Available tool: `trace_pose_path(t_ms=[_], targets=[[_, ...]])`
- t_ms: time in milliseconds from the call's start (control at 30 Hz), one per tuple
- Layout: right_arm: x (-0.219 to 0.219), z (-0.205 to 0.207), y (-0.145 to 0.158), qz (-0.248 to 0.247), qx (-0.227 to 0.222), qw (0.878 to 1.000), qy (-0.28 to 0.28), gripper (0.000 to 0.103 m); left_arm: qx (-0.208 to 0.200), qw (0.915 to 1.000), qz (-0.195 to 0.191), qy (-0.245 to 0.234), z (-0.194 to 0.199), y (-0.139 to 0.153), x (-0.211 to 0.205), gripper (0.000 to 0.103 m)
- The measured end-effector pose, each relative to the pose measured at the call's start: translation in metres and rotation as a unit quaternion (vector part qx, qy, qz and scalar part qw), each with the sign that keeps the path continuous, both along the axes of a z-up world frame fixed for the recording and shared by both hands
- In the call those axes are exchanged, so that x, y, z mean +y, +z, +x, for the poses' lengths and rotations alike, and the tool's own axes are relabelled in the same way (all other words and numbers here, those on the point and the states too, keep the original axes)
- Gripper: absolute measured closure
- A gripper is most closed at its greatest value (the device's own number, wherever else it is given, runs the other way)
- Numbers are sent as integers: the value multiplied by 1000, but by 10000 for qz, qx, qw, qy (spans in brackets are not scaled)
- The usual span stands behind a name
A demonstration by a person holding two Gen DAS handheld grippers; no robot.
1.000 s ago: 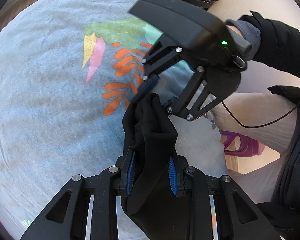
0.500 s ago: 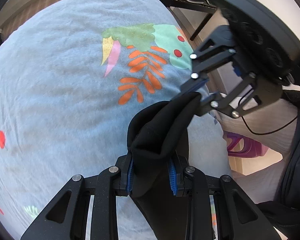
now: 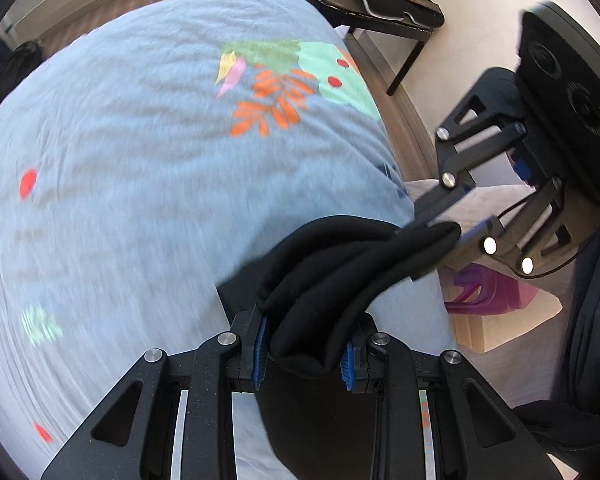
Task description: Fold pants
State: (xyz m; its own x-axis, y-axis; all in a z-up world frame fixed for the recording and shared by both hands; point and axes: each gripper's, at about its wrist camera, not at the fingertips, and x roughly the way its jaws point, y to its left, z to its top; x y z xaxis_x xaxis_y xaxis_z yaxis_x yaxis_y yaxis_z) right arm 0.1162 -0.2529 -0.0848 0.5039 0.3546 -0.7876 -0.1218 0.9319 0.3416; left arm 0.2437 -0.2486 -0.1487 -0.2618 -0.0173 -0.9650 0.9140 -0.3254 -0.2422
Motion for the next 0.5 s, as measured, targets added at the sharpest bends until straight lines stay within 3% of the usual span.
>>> trace_pose_path(t_ms=[167, 500], targets=[[52, 8, -12, -56, 153, 9991, 404, 103, -85, 9995, 28, 307, 1, -12, 45, 79], [121, 28, -61, -154, 578, 9937, 953, 103, -347, 9924, 241, 1152, 16, -74, 110, 78]])
